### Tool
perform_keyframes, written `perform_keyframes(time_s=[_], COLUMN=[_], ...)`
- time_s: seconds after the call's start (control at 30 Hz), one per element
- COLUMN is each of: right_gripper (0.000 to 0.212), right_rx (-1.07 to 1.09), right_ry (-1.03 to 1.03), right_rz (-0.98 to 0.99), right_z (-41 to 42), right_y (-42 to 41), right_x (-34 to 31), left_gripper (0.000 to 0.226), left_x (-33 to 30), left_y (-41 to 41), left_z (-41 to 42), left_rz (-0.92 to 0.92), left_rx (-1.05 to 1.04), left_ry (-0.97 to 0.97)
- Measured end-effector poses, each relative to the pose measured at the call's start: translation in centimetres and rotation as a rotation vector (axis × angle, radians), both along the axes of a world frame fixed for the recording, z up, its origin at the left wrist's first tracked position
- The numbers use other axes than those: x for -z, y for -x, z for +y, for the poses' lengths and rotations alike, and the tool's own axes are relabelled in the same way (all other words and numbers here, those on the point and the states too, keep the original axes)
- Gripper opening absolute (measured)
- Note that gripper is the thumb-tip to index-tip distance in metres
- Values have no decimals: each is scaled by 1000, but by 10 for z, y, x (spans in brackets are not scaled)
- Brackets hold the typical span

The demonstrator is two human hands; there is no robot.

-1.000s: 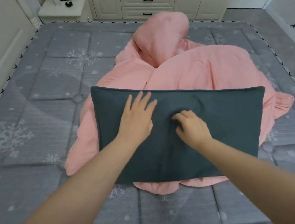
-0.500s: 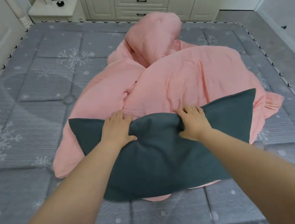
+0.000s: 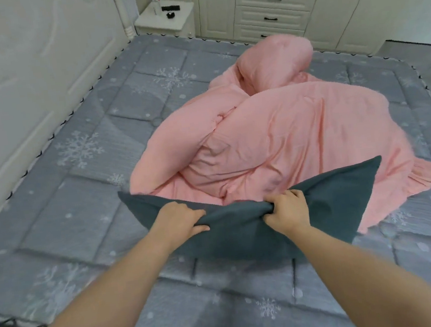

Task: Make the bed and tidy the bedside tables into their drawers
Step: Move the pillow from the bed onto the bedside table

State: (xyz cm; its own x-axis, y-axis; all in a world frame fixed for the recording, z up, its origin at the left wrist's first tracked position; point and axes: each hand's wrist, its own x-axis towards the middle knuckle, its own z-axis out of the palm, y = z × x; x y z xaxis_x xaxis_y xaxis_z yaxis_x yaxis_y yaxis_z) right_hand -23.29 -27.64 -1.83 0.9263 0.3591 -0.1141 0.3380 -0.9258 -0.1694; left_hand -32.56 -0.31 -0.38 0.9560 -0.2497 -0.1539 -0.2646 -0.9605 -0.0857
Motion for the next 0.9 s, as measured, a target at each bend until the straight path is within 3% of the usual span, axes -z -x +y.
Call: perform_keyframes(time_s=[0.17, 0.33, 0.53, 0.7, 0.77, 0.83, 0.9], right_gripper=[9, 12, 11, 9, 16, 12, 10], right_rx=[-236, -493, -818, -1020, -1104, -1157, -1191], right_ry=[-4, -50, -36, -73, -71, -75, -75], right_rz=[-57, -56, -32, -55, -67, -64, -44], right_z=[50, 131, 245, 337, 368, 396, 413], right_y=[28, 84, 195, 316, 372, 425, 468], right_x=[-46, -79, -106, -114, -117, -119, -119], left_gripper=[49, 49, 77, 66, 52, 37, 38], left_x=[-50, -97, -112, -117, -120, -122, -124], left_y=[83, 181, 352, 506, 567, 622, 662], left_z=[34, 84, 136, 159, 168, 178, 184], left_rz=[-27, 78, -33, -17, -21, -75, -144], left_rx=[-188, -371, -615, -919, -1022, -1132, -1205], left_ry=[27, 14, -6, 78, 119, 170, 189])
